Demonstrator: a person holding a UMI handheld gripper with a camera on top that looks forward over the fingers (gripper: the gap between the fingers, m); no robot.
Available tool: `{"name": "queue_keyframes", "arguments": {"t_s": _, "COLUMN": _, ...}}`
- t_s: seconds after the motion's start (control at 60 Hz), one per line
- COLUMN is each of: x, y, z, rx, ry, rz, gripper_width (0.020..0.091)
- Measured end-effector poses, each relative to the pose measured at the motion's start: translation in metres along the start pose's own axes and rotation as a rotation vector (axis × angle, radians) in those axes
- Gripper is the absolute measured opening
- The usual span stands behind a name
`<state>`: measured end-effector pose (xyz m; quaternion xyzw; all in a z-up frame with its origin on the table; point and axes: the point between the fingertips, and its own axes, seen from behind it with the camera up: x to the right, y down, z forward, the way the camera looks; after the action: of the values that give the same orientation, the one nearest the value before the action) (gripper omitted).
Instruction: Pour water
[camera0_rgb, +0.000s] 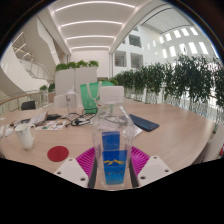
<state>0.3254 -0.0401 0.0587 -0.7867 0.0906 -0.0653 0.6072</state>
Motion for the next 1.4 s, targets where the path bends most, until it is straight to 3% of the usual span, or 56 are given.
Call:
{"name": "queue_keyframes", "arguments": {"t_s": 0.183, "x": -0.005, "y": -0.005, "z": 0.011, "rx": -0.002, "ry": 0.002, "rz": -0.013, "gripper_width": 0.0468}}
{"name": "queue_keyframes", "arguments": {"t_s": 0.333, "x": -0.021, "y": -0.002, "z": 0.02, "rx": -0.108, "ry": -0.026, "rz": 0.018, "gripper_width": 0.0418}}
{"name": "queue_keyframes", "arguments": {"t_s": 0.55, "x": -0.076, "y": -0.09, "z": 0.001, "rx": -0.089, "ry": 0.006, "rz": -0.387, "gripper_width": 0.036}}
{"name": "queue_keyframes", "arguments": {"t_s": 0.667, "x": -0.127, "y": -0.15, "z": -0.002, "rx": -0.02, "ry": 0.111, "rz": -0.886, "gripper_width": 0.036}}
{"name": "queue_keyframes", "arguments": {"t_s": 0.8, "x": -0.182, "y": -0.176, "z": 0.013, "rx": -0.006, "ry": 0.238, "rz": -1.393, "gripper_width": 0.0359}}
{"name": "queue_keyframes", "arguments": {"t_s": 0.917, "x": -0.218, "y": -0.169, "z": 0.038, "rx": 0.007, "ry": 0.299, "rz": -1.775, "gripper_width": 0.036}}
{"name": "queue_keyframes", "arguments": {"t_s": 1.067, "x": -0.25, "y": -0.172, "z": 0.053, "rx": -0.028, "ry": 0.237, "rz": -2.208, "gripper_width": 0.036}}
{"name": "queue_keyframes", "arguments": {"t_s": 1.4, "x": -0.284, "y": -0.155, "z": 0.054, "rx": -0.037, "ry": 0.137, "rz": -2.307, "gripper_width": 0.0359}}
